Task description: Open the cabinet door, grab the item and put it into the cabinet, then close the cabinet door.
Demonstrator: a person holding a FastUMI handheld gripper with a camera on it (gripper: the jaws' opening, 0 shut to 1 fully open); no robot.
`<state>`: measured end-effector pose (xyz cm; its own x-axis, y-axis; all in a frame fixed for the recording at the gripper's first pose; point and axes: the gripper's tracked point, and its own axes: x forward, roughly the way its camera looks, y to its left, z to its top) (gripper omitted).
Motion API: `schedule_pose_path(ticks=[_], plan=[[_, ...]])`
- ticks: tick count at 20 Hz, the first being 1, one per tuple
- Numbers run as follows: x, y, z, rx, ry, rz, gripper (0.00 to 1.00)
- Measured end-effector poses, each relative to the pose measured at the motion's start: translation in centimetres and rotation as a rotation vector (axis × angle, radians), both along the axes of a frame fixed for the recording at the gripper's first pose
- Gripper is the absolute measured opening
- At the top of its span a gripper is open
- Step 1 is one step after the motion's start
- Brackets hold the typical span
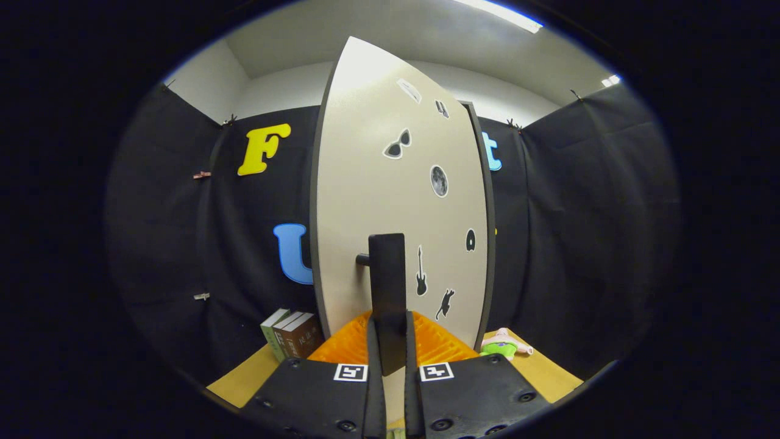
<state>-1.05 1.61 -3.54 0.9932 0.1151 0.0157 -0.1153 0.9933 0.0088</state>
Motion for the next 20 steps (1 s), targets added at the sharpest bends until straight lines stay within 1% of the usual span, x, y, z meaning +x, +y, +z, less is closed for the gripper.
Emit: schedule_pose_path(ticks=[4,8,11,14,19,20], plan=[[-2.0,-3.9,0.2,-0.022,-0.012,0.088,0.16],[-3.8,-8.6,0.6,-0.014,-0.03,0.098,0.15],[-4.3,-12.3,0.9,-0.021,-0.033,0.079,0.15],[-4.2,-16.1,0.9,-0.024,-0.046,0.032,0.15],[-4.2,-20.8,1.0,0.017,-0.04,-0.028,0.15],[-4.2,-21.6,0.9,0.02,-0.04,-0.044,0.12]])
